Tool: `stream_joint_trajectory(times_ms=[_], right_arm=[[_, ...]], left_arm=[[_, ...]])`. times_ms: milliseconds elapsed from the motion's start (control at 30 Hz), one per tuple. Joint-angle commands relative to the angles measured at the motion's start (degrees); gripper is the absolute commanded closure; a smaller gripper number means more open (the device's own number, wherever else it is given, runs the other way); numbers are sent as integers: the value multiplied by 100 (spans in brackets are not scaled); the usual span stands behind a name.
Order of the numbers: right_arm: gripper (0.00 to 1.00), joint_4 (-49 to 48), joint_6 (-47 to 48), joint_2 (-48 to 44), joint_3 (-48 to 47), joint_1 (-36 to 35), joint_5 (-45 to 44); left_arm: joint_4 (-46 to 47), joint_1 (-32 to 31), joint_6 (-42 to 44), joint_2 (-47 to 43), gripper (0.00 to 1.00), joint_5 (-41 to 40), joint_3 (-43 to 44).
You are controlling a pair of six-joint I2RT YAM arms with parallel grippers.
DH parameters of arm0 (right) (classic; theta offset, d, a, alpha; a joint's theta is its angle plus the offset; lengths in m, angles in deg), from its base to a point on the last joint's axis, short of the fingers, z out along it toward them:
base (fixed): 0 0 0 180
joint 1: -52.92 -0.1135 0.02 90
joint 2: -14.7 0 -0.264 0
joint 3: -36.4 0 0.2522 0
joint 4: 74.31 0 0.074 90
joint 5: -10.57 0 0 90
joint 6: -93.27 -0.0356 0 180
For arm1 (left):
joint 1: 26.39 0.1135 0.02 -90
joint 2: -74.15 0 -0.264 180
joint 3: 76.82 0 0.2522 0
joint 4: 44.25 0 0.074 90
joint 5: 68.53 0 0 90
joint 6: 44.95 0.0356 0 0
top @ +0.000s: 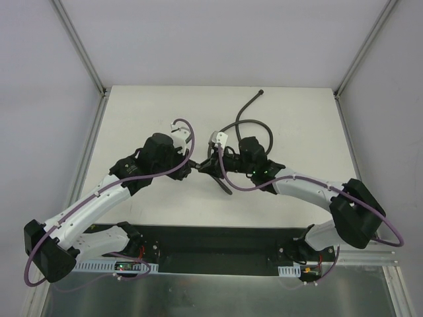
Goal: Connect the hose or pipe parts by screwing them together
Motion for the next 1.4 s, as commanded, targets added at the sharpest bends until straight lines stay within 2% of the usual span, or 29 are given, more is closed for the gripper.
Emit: stream_joint_trajectory(times_ms=[0, 233, 367, 667, 833, 1100, 1267, 1367], right_arm=[[100, -1195, -728, 152, -224, 236, 524], [100, -1730, -1677, 460, -119, 474, 1271], [100, -2713, -2852, 731, 31, 667, 1561], [100, -4322, -4358, 1259, 233, 940, 1975], [100, -5185, -5551, 1558, 251, 1124, 2037], [100, -6055, -6432, 1848, 295, 1221, 1967], [99, -6038, -6662, 1796, 260, 1230, 1984], [90, -6003, -6609, 1735, 338, 1291, 1949]], left_arm=[[466, -407, 111, -78, 100, 1443, -87], [738, -407, 120, -139, 100, 1232, -184], [905, -407, 94, -209, 100, 1197, -263], [1248, -407, 76, -306, 100, 1048, -465], [1371, -407, 85, -367, 100, 863, -552], [1696, -407, 94, -482, 100, 670, -685], [1820, -407, 24, -614, 100, 345, -799], [1820, -407, -55, -631, 100, 186, -817]])
